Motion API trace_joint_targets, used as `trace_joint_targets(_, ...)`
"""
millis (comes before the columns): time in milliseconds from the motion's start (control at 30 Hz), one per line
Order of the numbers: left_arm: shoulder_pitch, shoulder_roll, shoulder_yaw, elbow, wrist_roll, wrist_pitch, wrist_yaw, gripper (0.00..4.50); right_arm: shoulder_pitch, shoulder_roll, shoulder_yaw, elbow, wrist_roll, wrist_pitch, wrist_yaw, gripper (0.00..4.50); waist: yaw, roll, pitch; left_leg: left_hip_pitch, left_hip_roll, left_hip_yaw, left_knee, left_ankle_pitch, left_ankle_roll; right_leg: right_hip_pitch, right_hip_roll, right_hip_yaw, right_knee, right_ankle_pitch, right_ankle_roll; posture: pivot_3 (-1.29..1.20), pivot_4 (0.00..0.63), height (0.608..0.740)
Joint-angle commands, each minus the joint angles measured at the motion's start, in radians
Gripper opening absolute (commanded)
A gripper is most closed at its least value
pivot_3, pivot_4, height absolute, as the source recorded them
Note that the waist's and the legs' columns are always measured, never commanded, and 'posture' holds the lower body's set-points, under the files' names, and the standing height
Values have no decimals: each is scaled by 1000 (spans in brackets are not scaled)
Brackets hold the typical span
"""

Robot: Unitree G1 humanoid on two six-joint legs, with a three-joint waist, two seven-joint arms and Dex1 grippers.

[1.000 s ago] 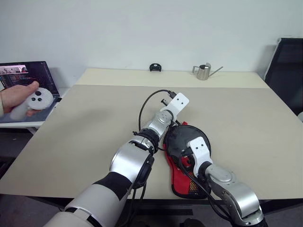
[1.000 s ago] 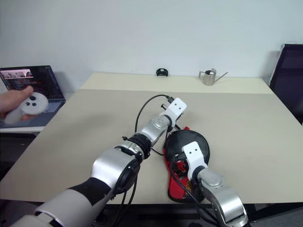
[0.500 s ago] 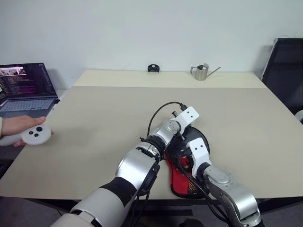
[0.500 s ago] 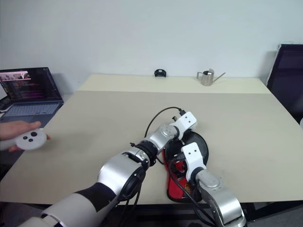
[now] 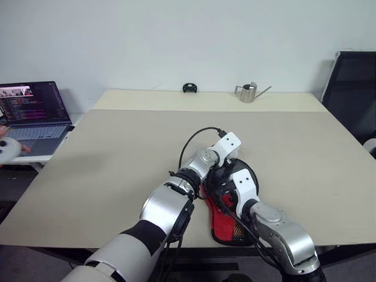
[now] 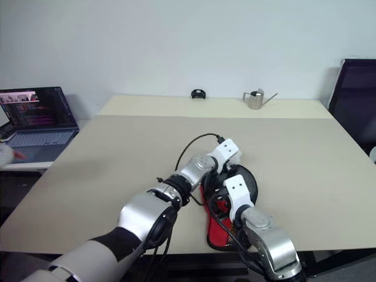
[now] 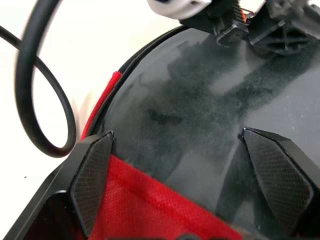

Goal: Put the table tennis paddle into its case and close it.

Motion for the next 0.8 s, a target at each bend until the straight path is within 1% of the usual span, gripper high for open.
trace_joint_targets(33, -57, 45, 61, -29, -62, -42, -39, 3413, -4, 4, -30, 107, 24, 35, 19, 4500, 0, 0, 0, 0, 0, 0, 0, 0, 0, 0, 0, 0, 0, 0, 0, 0, 150, 740)
trace_joint_targets(133, -64, 80, 103, -37, -108, -51, -88, 3413, -30, 1, -48, 137, 31, 22, 28, 4500, 2, 0, 0, 0, 0, 0, 0, 0, 0, 0, 0, 0, 0, 0, 0, 0, 150, 740)
trace_joint_targets(267, -52, 143, 132, -56, -152, -68, -191, 3413, -51, -9, -62, 165, 31, 5, 40, 4500, 2, 0, 0, 0, 0, -1, -1, 0, 0, 1, 0, 0, -2, 0, 0, 0, 150, 740)
trace_joint_targets(533, 26, 250, 149, -112, -227, -68, -379, 3413, -57, -48, -93, 202, 31, -37, 78, 4500, 2, 0, 0, 0, 0, -1, -2, 0, 0, 2, 0, 1, -4, 0, 0, 0, 150, 740)
trace_joint_targets(633, 61, 277, 165, -165, -280, -67, -490, 3413, -57, -62, -101, 203, 33, -42, 90, 4500, 4, 1, 1, -1, 0, -3, -2, 0, 0, 2, 0, -1, -6, 0, 0, 0, 150, 740)
trace_joint_targets(733, 141, 301, 150, -298, -333, -52, -662, 3413, -58, -90, -123, 185, 47, -35, 117, 4500, 6, 1, 1, -4, 0, -6, -1, 0, 0, 2, -1, -3, -8, 0, 0, 0, 150, 740)
trace_joint_targets(800, 180, 305, 134, -368, -349, -31, -703, 3413, -63, -105, -134, 186, 57, -36, 131, 4500, 7, 1, 1, -6, 0, -8, -1, 0, 0, 2, -1, -5, -9, 0, 0, 0, 150, 740)
